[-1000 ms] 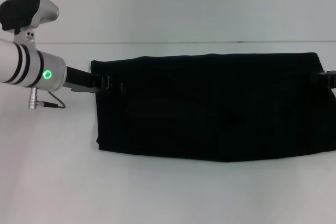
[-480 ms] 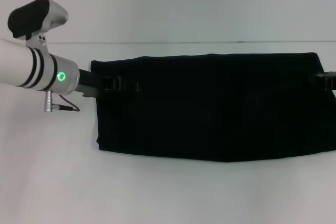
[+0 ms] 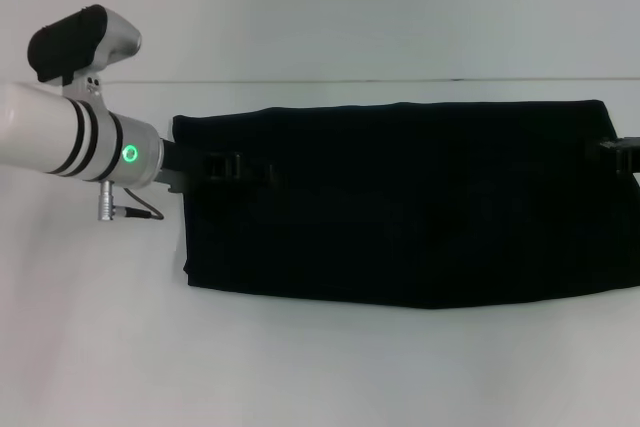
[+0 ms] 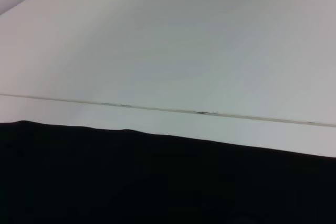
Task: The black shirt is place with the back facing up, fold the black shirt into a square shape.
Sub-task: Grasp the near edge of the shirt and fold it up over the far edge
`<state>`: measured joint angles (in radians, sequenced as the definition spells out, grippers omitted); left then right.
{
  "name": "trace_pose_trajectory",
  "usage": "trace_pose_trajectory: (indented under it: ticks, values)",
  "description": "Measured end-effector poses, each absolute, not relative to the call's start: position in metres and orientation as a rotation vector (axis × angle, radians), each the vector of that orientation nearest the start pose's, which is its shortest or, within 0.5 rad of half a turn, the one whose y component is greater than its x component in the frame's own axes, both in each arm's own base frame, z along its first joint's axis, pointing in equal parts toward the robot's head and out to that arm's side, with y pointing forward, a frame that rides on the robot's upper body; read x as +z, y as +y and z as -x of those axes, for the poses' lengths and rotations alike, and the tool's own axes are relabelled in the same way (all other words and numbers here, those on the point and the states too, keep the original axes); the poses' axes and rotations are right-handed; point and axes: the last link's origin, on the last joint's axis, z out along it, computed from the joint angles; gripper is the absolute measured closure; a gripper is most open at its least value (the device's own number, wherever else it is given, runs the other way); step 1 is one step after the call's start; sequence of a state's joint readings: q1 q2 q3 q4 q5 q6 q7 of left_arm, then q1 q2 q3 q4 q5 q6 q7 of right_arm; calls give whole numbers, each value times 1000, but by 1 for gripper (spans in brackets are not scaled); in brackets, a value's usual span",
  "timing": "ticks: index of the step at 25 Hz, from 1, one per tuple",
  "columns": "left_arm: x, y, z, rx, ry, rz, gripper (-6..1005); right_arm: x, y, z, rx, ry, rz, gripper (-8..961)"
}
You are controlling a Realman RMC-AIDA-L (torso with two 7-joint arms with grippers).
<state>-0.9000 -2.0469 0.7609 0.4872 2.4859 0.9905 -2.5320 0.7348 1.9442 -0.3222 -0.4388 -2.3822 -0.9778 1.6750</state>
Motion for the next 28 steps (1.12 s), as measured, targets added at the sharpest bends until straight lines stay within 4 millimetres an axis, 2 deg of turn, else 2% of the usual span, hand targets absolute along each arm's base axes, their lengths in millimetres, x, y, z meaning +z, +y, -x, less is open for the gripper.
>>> trace_pose_trajectory:
  ticks: [16,28]
  values:
    - [-31,439,219,-226,-1615,2175,151,53,419,-327,310,1082,2135,903]
    - [-28,436,231,-215,-1640,2138,152,53,419,-327,310,1083,2134,902]
